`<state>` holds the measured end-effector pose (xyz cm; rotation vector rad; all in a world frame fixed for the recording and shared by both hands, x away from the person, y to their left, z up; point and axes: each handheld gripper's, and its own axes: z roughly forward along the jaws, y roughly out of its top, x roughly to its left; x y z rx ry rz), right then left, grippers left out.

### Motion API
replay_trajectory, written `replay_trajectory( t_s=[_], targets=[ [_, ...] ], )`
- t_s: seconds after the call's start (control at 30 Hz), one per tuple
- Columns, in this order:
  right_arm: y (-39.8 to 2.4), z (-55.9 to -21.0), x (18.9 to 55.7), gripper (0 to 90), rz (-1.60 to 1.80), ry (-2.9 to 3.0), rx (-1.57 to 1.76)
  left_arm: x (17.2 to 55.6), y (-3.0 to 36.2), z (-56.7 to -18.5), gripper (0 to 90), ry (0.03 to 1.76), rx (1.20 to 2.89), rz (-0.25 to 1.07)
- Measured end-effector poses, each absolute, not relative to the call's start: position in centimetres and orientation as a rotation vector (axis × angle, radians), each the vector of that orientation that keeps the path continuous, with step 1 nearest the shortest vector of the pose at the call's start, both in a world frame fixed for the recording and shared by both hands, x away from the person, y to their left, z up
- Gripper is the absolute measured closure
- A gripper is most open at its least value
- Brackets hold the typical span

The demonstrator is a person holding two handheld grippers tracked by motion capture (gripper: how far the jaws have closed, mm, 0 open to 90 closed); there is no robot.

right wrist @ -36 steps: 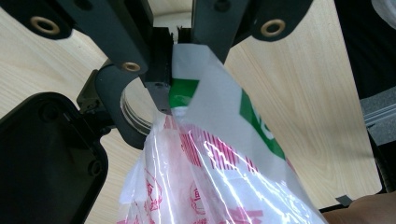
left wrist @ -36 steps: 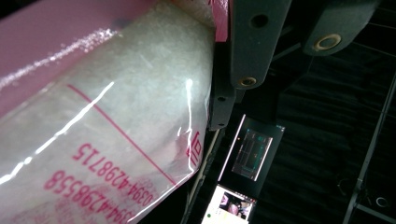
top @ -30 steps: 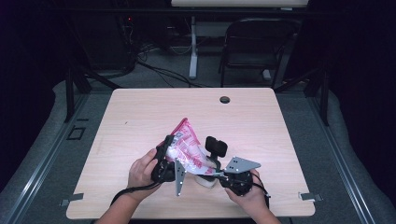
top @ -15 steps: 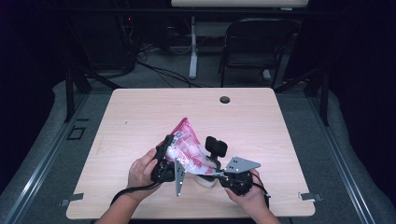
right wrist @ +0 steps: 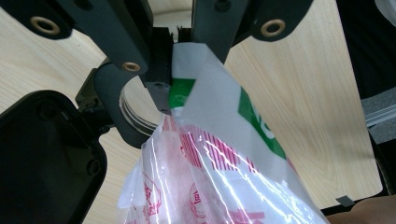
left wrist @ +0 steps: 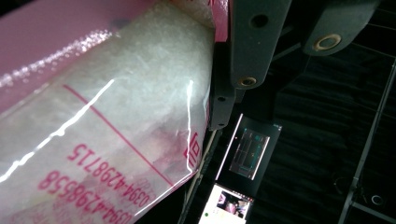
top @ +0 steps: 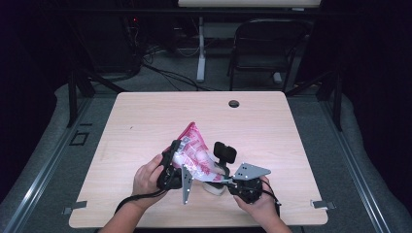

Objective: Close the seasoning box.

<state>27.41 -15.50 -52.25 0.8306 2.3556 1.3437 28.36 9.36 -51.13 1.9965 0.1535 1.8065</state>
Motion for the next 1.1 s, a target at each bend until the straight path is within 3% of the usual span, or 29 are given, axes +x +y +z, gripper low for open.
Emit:
replay_trajectory(
  t_s=[1.1],
  targets=[
    [-15.27,-52.34,27.49,87.7,1.346,2.355,0.829,28.36,9.48,-50.99,66.9,0.159,1.991,1.81]
  ],
)
